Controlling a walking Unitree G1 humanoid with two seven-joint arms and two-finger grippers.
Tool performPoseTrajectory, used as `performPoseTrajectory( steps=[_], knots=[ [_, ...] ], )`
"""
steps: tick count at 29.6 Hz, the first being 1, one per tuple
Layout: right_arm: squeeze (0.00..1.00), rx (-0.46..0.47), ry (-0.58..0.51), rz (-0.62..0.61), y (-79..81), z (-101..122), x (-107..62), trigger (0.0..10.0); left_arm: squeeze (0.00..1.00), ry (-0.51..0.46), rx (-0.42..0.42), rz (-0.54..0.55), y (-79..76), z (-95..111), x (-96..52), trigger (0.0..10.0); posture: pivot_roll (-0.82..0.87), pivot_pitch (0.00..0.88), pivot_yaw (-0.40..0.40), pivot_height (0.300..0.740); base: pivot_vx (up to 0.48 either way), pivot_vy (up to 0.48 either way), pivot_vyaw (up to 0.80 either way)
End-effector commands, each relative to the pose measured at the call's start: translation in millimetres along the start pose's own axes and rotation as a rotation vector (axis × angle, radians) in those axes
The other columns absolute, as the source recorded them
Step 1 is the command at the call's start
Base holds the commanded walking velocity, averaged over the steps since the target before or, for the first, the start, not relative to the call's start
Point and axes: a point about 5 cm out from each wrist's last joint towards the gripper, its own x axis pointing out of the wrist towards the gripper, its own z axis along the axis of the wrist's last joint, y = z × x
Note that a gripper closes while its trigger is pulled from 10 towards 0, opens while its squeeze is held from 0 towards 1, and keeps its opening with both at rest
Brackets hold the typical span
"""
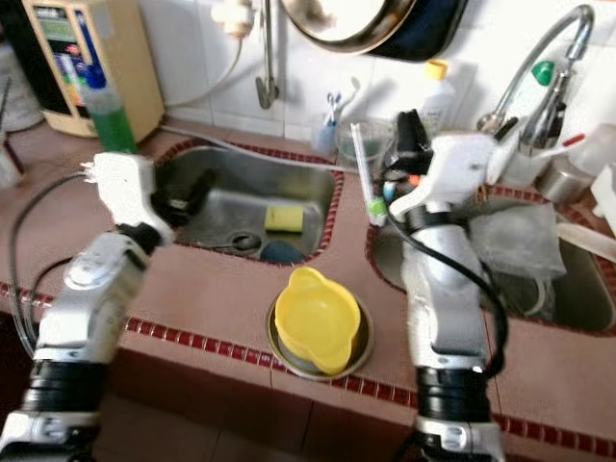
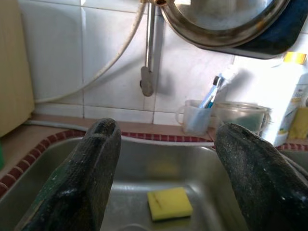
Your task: Kitchen organization
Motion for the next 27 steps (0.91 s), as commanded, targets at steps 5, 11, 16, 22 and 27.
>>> performPoseTrajectory(
  steps=[5,11,16,22,27],
  knots=[
    [0.0,-0.012,-0.02,-0.026,-9.0,6.0,0.0,10.0,0.0,0.0,-0.007,-0.035,-9.5,1.8,2.8,10.0,-0.06,0.022,-0.012,0.74,0.31,0.0,0.0],
    [0.0,-0.01,-0.019,-0.031,-10.2,5.8,0.6,10.0,0.0,-0.034,-0.014,-0.063,-13.4,5.6,1.9,10.0,-0.06,0.023,-0.011,0.74,0.082,0.0,0.0],
    [0.0,-0.01,-0.016,-0.036,-12.1,5.4,0.5,10.0,0.0,-0.006,-0.006,-0.065,-13.7,2.5,2.6,10.0,-0.06,0.025,-0.01,0.74,0.0,0.0,0.0],
    [0.0,-0.014,-0.014,-0.042,-13.8,5.5,0.9,10.0,0.0,0.007,-0.016,-0.079,-13.8,1.4,3.4,10.0,-0.06,0.025,-0.008,0.74,0.0,0.0,0.0],
    [0.0,-0.015,-0.016,-0.044,-13.8,6.1,1.3,10.0,0.0,0.019,-0.018,-0.092,-15.8,-0.6,3.8,10.0,-0.06,0.025,-0.005,0.74,0.0,0.212,0.0]
  ],
)
